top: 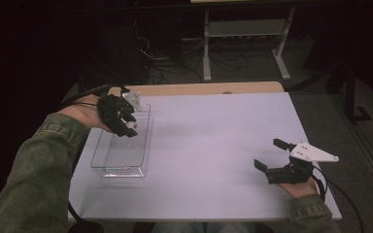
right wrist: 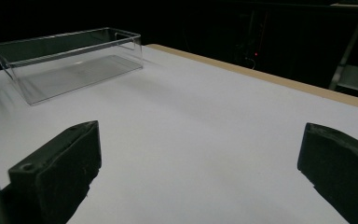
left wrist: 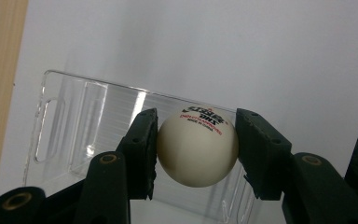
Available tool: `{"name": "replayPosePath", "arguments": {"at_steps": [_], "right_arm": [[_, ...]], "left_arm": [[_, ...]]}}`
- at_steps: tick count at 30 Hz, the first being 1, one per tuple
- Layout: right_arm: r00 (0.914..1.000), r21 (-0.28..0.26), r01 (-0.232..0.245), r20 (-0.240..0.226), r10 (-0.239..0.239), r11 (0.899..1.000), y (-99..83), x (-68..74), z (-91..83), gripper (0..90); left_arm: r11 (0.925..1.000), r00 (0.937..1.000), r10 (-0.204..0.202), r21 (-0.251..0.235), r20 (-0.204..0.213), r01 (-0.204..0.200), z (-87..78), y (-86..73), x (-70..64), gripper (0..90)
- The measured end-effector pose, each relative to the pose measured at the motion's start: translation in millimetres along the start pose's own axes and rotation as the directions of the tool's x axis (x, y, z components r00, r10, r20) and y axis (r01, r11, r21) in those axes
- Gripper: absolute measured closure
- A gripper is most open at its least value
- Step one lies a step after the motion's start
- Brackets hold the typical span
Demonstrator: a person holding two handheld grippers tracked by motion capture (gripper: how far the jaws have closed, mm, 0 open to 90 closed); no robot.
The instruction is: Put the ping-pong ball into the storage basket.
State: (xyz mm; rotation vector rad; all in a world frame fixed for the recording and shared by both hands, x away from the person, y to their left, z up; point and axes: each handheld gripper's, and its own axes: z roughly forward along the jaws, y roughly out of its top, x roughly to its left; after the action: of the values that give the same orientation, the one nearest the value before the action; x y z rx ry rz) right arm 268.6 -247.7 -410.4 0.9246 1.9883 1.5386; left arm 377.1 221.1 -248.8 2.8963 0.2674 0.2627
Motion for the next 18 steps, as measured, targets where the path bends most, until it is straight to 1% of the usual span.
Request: {"name": "replayPosePath", "arguments": {"at_steps": [8,12,15,18], "right_arm": [[1.0000,0.003,0.002,-0.003,-0.002,1.000,0.1,0.2,0.5,0.0],[1.0000,0.006,0.003,-0.001,-0.003,1.000,-0.3,-0.3,0.8,0.0],[1.0000,0.009,0.003,-0.003,-0.003,1.000,-0.4,0.0,1.2,0.0],[1.0000,0.011,0.006,-0.003,-0.006,1.000,-0.6,-0.2,1.4,0.0]], "left_arm": [[1.0000,0.9999,0.005,0.005,0.013,-0.005,10.9,-2.0,-1.4,50.5],[1.0000,0.9997,0.002,0.009,0.026,-0.003,18.9,-4.4,-1.9,50.5],[0.9999,0.9995,0.000,0.012,0.033,0.000,28.3,-7.8,-3.0,50.5],[0.9999,0.9992,0.003,0.015,0.041,-0.003,32.0,-9.2,-4.6,50.5]]}}
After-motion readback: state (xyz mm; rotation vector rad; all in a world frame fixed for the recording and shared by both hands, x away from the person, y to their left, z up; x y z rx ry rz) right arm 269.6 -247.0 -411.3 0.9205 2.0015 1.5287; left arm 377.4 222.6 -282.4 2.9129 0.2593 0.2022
